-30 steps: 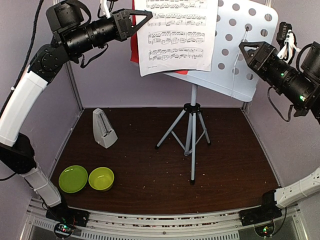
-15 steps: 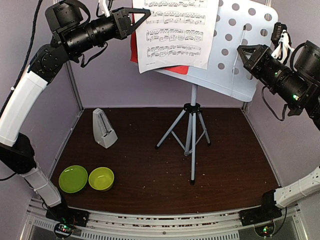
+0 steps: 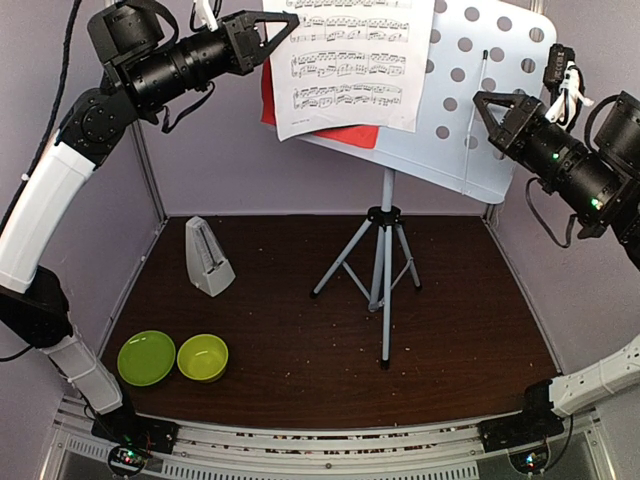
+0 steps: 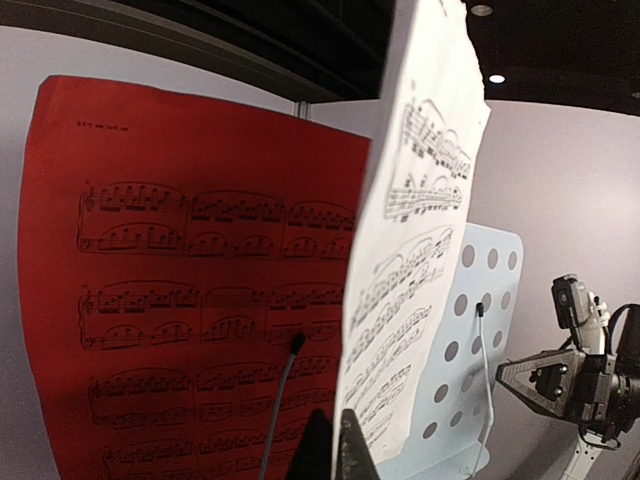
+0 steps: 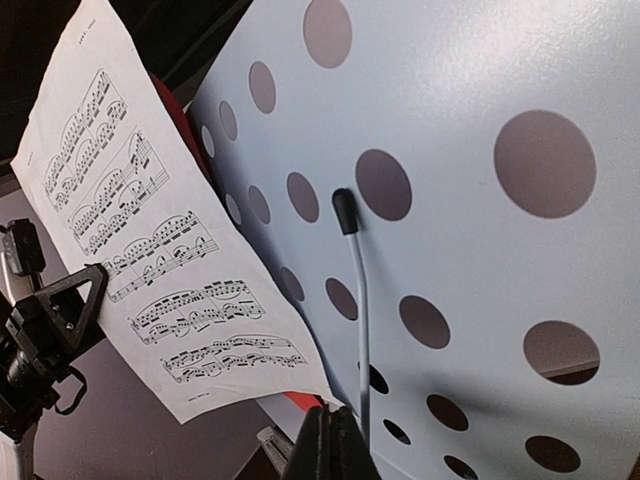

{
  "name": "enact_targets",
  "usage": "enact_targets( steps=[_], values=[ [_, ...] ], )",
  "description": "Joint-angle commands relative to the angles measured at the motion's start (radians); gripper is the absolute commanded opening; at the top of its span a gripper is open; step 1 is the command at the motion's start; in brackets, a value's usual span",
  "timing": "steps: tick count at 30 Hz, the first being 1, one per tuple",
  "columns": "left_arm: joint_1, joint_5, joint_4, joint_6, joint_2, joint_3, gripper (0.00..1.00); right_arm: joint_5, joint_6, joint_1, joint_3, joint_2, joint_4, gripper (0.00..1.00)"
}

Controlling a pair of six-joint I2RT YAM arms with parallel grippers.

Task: Set up the instrument practice props

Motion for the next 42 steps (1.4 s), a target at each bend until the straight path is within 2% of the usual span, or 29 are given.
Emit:
enact_targets(
  steps=[1,2,4,9,16,19,27,35,42],
  values=[
    [-0.002,-0.003,0.071,0.005,0.007,0.019,0.00,-0.005,-0.036,-0.003,0.022,-0.007,0.004,0.07],
    [-0.004,-0.007,0.072,0.006,0.008,0.019,0.00,0.006,-0.022,-0.003,0.034,-0.004,-0.011,0.16],
    [-0.008,-0.013,0.072,0.013,0.008,0.016,0.00,0.031,0.026,-0.003,0.059,0.003,-0.055,0.24],
    [-0.010,-0.024,0.074,0.019,0.008,0.009,0.00,0.073,0.169,-0.002,0.066,0.021,-0.139,0.31],
    [-0.010,-0.031,0.091,0.041,0.014,0.006,0.00,0.098,0.210,-0.015,0.111,0.077,-0.182,0.35],
    [-0.010,-0.028,0.099,0.045,0.019,0.009,0.00,0.066,0.226,-0.042,0.122,0.095,-0.175,0.32],
    [-0.010,-0.036,0.102,0.060,0.045,0.037,0.00,0.005,0.172,-0.060,0.092,0.092,-0.096,0.00],
    [-0.010,-0.032,0.120,0.075,0.078,0.073,0.00,-0.130,0.001,-0.078,-0.044,0.018,0.045,0.00],
    [-0.010,0.072,0.190,0.040,0.119,0.086,0.00,-0.224,-0.213,-0.081,-0.074,-0.005,0.091,0.00]
  ],
)
